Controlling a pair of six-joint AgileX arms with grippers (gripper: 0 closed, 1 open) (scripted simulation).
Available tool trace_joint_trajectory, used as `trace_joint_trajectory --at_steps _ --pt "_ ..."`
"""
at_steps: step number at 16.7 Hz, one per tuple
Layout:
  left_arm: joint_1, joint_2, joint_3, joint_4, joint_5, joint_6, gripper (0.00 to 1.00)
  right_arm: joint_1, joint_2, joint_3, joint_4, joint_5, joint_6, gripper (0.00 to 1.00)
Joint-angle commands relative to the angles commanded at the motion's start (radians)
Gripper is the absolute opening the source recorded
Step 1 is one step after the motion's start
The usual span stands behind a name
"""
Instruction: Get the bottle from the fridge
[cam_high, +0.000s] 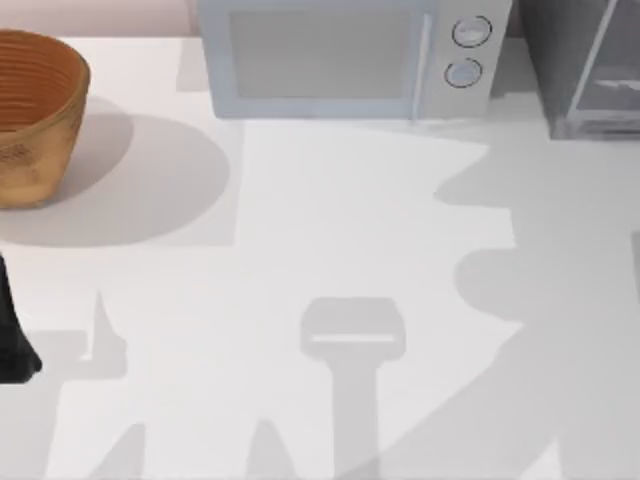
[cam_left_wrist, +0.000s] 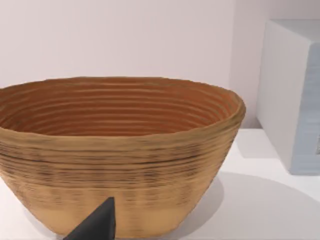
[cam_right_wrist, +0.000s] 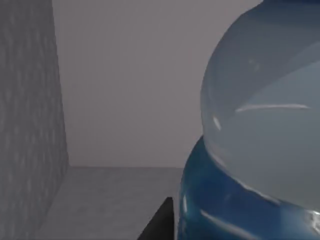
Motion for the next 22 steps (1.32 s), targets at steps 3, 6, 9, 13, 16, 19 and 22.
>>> trace_joint_trajectory --at_steps 3,6,9,13,16,19,22 --pt "0.0 0.0 0.0 0.0 0.0 0.0 1.0 -0.017 -0.092 -0.172 0.058 -0.017 0.001 0.0" --pt "0.0 0.0 0.0 0.0 0.0 0.0 1.0 -0.03 -0.16 -0.272 0.102 -0.029 0.001 0.0" --pt "0.0 0.0 0.0 0.0 0.0 0.0 1.0 -0.032 -0.171 -0.286 0.11 -0.031 0.001 0.0" --pt "0.0 0.0 0.0 0.0 0.0 0.0 1.0 -0.025 -0.173 -0.287 0.1 -0.029 0.002 0.0" --pt "0.0 0.0 0.0 0.0 0.0 0.0 1.0 -0.012 -0.258 -0.321 0.045 -0.018 -0.001 0.0" --pt "0.0 0.0 0.0 0.0 0.0 0.0 1.0 0.01 -0.436 -0.389 -0.06 0.003 -0.004 0.0" --pt "0.0 0.0 0.0 0.0 0.0 0.0 1.0 0.039 -0.703 -0.489 -0.212 0.031 -0.005 0.0"
